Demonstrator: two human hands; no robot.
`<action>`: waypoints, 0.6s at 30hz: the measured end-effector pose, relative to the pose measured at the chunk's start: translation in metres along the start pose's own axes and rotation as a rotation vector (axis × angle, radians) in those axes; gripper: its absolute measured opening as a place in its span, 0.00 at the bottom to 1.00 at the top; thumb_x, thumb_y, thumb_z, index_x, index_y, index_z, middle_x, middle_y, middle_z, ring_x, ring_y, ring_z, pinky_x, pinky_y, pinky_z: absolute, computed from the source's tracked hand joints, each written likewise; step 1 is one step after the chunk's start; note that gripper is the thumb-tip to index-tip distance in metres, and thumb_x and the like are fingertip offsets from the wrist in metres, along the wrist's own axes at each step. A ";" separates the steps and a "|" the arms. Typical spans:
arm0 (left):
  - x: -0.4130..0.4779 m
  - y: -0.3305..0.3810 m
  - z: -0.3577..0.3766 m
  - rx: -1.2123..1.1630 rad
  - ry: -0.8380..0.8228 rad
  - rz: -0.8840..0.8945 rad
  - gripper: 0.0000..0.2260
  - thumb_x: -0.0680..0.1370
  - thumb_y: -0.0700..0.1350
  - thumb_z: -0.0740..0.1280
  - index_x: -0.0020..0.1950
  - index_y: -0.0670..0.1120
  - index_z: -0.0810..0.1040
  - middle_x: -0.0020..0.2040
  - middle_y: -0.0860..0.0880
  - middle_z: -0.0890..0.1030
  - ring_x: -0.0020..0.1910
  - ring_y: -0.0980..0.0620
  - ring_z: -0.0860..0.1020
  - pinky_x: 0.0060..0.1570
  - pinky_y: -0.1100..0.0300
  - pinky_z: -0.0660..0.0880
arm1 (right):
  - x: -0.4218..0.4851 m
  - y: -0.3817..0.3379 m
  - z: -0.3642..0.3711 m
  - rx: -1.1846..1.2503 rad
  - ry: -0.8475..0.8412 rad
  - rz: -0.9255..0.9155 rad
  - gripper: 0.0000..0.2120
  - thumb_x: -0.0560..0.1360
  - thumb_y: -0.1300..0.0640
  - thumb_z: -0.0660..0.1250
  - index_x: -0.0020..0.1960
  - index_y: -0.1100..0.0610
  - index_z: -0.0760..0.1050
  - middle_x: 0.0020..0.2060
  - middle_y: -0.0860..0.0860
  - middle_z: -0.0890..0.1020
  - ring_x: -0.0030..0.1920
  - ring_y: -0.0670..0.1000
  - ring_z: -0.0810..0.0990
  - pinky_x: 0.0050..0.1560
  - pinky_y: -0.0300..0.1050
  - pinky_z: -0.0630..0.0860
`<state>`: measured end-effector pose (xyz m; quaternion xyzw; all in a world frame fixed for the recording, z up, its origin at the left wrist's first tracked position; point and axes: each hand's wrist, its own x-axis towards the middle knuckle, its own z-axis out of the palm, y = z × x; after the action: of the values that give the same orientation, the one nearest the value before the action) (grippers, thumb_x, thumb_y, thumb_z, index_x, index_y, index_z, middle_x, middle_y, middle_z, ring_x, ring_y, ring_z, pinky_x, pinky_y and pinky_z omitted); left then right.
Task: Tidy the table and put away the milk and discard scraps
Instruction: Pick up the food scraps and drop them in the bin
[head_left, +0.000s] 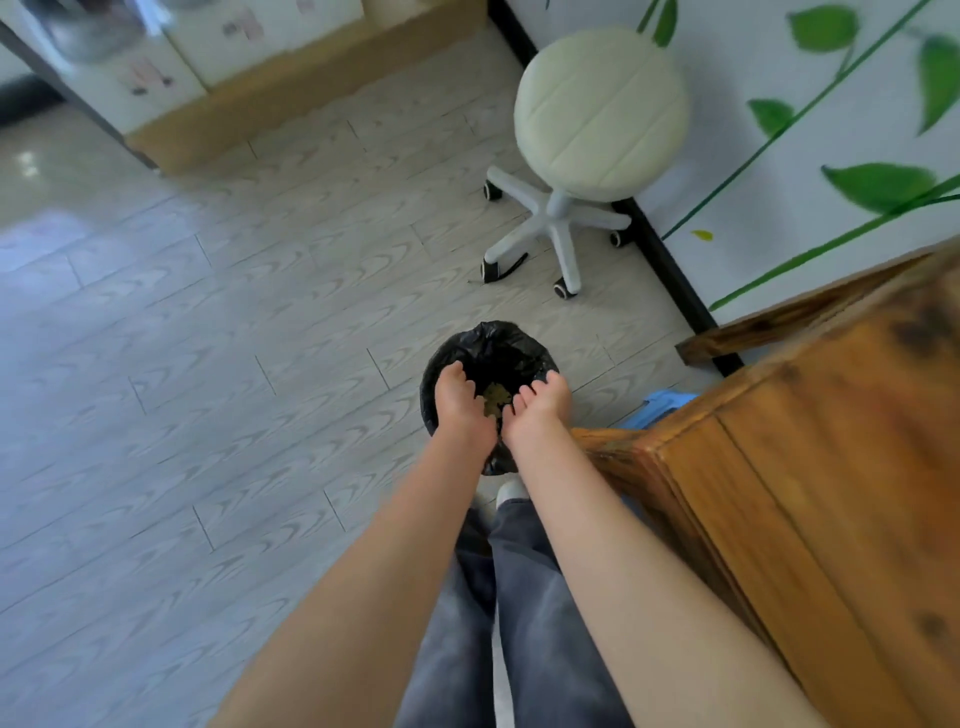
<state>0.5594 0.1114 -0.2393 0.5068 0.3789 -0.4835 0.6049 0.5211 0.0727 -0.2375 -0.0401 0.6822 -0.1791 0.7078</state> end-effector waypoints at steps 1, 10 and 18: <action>-0.013 0.005 0.001 0.012 -0.001 0.012 0.24 0.81 0.50 0.53 0.76 0.47 0.56 0.77 0.47 0.57 0.76 0.48 0.54 0.74 0.50 0.52 | -0.014 -0.003 0.001 0.006 -0.016 -0.011 0.25 0.81 0.51 0.49 0.75 0.60 0.54 0.75 0.55 0.58 0.75 0.53 0.56 0.73 0.48 0.54; -0.150 0.030 0.007 0.255 -0.029 0.095 0.20 0.80 0.43 0.55 0.73 0.43 0.62 0.74 0.45 0.63 0.73 0.46 0.62 0.71 0.51 0.58 | -0.144 -0.040 -0.018 0.105 -0.099 -0.043 0.27 0.81 0.50 0.49 0.76 0.59 0.51 0.76 0.58 0.55 0.75 0.57 0.54 0.75 0.53 0.52; -0.237 -0.023 0.051 0.388 -0.227 0.172 0.20 0.82 0.43 0.53 0.74 0.43 0.61 0.74 0.42 0.63 0.72 0.44 0.64 0.68 0.51 0.63 | -0.228 -0.101 -0.096 0.241 -0.175 -0.129 0.22 0.82 0.52 0.49 0.71 0.61 0.63 0.70 0.59 0.67 0.70 0.58 0.65 0.68 0.53 0.62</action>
<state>0.4777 0.1091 -0.0098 0.5861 0.1639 -0.5480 0.5738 0.4061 0.0669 0.0034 -0.0139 0.5874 -0.3006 0.7512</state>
